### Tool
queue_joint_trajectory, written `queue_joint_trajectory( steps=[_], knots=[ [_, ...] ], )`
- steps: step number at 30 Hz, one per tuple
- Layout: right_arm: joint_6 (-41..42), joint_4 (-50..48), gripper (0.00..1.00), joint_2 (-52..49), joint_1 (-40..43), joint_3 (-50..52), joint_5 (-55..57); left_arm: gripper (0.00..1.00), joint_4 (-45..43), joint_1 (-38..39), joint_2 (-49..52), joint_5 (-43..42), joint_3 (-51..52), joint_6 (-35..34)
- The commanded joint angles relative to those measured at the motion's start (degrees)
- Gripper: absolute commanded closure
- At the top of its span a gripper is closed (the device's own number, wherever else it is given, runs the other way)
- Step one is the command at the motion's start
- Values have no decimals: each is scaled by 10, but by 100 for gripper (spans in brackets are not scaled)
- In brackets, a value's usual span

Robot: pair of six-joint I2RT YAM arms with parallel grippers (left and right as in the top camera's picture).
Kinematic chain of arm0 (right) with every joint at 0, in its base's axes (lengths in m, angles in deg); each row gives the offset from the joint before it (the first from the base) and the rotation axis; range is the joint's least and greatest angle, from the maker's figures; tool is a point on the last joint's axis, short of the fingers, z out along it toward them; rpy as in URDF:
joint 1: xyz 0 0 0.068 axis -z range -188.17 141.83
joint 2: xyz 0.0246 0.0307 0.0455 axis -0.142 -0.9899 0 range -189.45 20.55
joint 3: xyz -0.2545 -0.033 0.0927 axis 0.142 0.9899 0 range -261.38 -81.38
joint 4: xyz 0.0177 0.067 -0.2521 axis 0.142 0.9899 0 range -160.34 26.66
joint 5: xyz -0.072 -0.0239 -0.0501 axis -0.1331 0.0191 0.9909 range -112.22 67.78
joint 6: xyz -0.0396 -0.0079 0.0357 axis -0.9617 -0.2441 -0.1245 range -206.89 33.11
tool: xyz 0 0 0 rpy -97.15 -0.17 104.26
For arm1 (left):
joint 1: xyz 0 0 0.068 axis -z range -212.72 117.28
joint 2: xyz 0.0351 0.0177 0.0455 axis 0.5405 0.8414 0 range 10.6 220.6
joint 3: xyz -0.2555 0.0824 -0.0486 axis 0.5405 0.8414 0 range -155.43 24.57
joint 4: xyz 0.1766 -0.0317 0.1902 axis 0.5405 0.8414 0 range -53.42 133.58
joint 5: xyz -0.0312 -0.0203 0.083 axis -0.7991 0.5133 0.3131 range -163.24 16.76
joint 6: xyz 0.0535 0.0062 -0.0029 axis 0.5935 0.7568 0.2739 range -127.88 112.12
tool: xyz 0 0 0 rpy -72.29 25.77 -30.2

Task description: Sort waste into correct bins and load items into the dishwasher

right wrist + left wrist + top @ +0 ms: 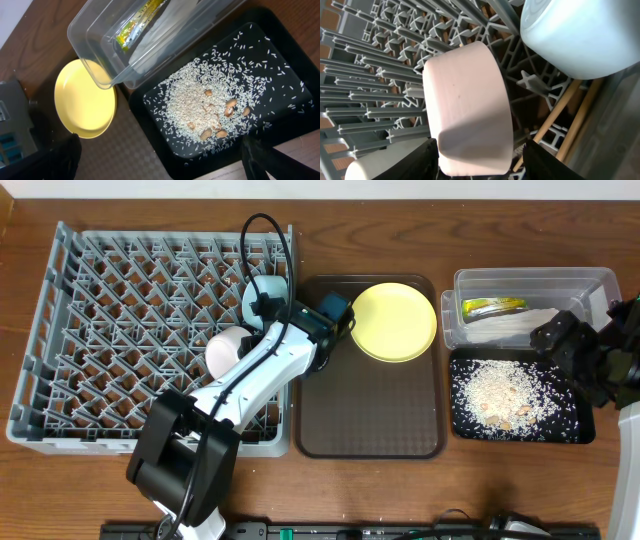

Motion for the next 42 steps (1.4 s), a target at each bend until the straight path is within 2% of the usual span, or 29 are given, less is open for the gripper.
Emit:
queue_joint_trajectory(
  steps=[1, 12, 22, 35, 39, 42],
  knots=[
    [6, 1, 1, 7, 7, 0, -1, 43, 0, -1, 7, 16, 1, -7],
    [6, 1, 1, 7, 7, 0, -1, 43, 23, 0, 57, 49, 1, 5],
    [6, 1, 1, 7, 7, 0, -1, 43, 74, 0, 0, 50, -14, 2],
    [6, 1, 1, 7, 7, 0, -1, 43, 73, 0, -41, 46, -14, 163],
    [6, 1, 1, 7, 7, 0, -1, 43, 71, 0, -41, 36, -14, 172],
    [6, 1, 1, 7, 7, 0, -1, 43, 56, 0, -41, -34, -13, 150]
  ],
)
